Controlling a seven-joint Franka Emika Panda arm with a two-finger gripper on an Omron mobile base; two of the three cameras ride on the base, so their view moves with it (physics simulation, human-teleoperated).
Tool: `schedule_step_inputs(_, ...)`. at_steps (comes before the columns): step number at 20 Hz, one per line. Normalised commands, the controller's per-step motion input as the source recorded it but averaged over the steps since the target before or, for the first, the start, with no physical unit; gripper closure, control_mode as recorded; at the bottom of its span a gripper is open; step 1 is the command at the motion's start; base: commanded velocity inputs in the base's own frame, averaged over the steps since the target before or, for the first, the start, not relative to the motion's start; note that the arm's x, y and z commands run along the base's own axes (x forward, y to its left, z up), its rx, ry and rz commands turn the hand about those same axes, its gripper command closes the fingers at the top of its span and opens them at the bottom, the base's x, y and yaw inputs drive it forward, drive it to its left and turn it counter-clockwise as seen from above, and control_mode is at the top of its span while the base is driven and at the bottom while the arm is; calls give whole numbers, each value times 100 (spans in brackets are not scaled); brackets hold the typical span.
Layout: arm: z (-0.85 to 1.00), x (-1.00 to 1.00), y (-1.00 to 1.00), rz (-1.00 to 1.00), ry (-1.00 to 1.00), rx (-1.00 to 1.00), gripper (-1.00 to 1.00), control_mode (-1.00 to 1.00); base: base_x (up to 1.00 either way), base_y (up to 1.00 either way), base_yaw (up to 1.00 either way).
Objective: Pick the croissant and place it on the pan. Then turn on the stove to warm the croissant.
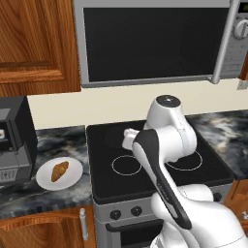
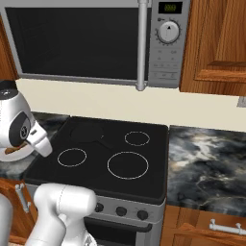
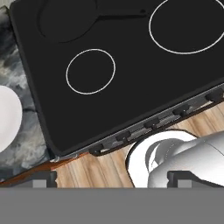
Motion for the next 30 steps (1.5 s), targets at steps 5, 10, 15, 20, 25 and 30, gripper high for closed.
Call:
schedule_step_inputs(5,-13,0,24,-17,6,6,-100,-100,0,0,0)
schedule_step_inputs(10,-19,0,35,-6,3,1,-100,-100,0,0,0)
schedule_step_inputs(15,-21,0,36,0,2,0,-100,-100,0,0,0)
schedule_step_inputs(20,-23,1,38,0,2,0,-100,-100,0,0,0)
schedule_step_inputs(25,-23,5,40,0,3,0,-100,-100,0,0,0)
schedule_step_inputs(30,-21,5,40,0,3,0,-100,-100,0,0,0)
